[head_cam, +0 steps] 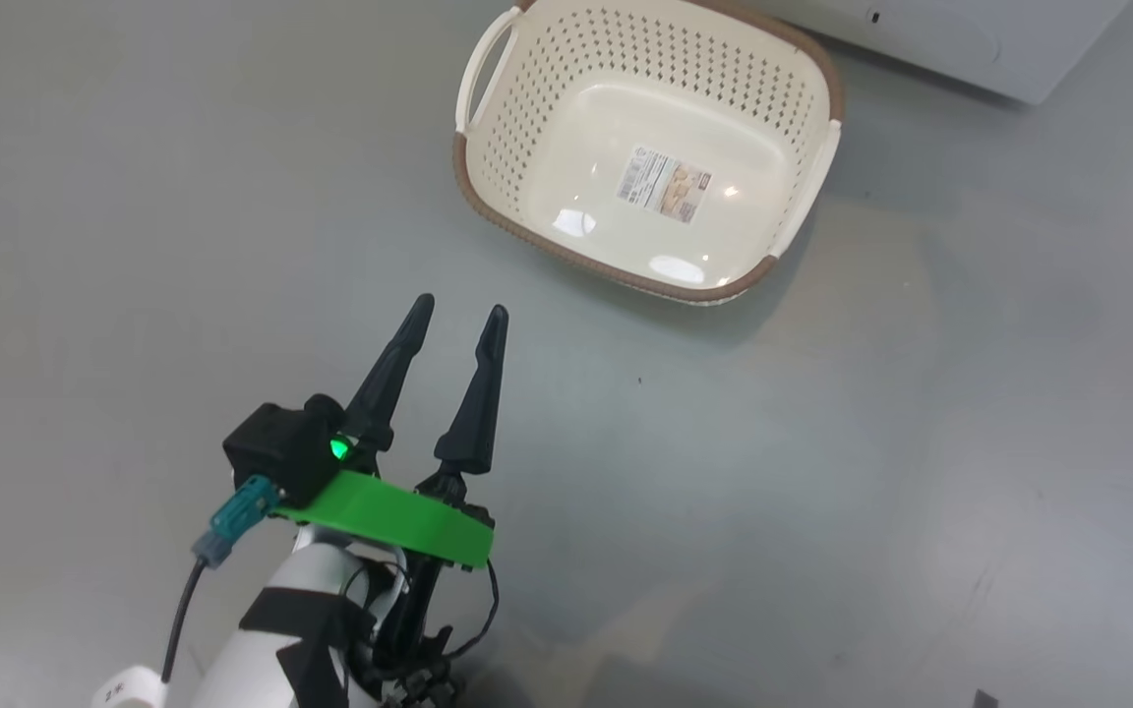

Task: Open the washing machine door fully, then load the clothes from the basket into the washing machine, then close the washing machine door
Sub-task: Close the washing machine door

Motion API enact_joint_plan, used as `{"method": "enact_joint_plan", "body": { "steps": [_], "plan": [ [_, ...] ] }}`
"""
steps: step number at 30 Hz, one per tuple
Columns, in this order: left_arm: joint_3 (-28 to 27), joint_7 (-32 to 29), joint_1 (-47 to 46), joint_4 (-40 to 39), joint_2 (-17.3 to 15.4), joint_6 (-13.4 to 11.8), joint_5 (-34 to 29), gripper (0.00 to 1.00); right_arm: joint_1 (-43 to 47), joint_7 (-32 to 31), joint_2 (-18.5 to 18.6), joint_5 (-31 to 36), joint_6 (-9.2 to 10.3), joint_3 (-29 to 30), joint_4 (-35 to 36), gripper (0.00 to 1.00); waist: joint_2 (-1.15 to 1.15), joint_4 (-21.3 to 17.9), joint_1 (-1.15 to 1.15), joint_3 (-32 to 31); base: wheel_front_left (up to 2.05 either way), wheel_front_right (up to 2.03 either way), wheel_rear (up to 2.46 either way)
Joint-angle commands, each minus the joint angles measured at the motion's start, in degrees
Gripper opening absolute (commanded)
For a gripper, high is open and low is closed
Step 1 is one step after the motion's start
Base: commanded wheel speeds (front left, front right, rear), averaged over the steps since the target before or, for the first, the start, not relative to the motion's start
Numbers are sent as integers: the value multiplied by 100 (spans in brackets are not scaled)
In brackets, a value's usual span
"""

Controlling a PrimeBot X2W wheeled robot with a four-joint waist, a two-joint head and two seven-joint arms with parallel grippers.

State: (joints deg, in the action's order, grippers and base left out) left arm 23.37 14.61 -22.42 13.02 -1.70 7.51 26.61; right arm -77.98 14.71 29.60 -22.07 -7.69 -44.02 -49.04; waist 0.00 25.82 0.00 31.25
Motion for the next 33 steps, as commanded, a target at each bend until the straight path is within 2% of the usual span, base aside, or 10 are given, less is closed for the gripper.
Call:
{"method": "enact_joint_plan", "body": {
  "steps": [1, 6, 11, 17, 27, 33],
  "plan": [
    [-240, 39, 27, -122, -118, -2, -58, 100, 219, 29, -137, -12, 20, 40, 188, 0, 0, -173, 0, -232, 0, 0, 0],
    [-338, 39, 178, 113, -118, -2, -523, 100, 1081, 29, -297, -66, 20, 147, 573, 0, 0, -508, 0, -848, 0, 0, 0],
    [-496, 39, 434, 215, -179, -2, -642, 100, 2140, 29, -589, -130, 20, 486, 1062, 0, 0, -922, 0, -1530, 0, 0, 0],
    [-641, 39, 811, 290, -403, -2, -649, 100, 3655, 29, -913, -90, 20, 1506, 1809, 0, 0, -1450, 0, -2283, 0, 0, 0],
    [-897, 39, 1386, 442, -523, -2, -715, 100, 5595, 29, -1179, 223, 20, 2783, 2657, 0, 0, -1922, 0, -3110, 0, 0, 0],
    [-1247, 39, 1673, 477, -503, -3, -723, 100, 6603, 29, -1722, 501, 20, 3678, 3201, 0, 0, -2135, 0, -3343, 0, 0, 0]
  ]
}}
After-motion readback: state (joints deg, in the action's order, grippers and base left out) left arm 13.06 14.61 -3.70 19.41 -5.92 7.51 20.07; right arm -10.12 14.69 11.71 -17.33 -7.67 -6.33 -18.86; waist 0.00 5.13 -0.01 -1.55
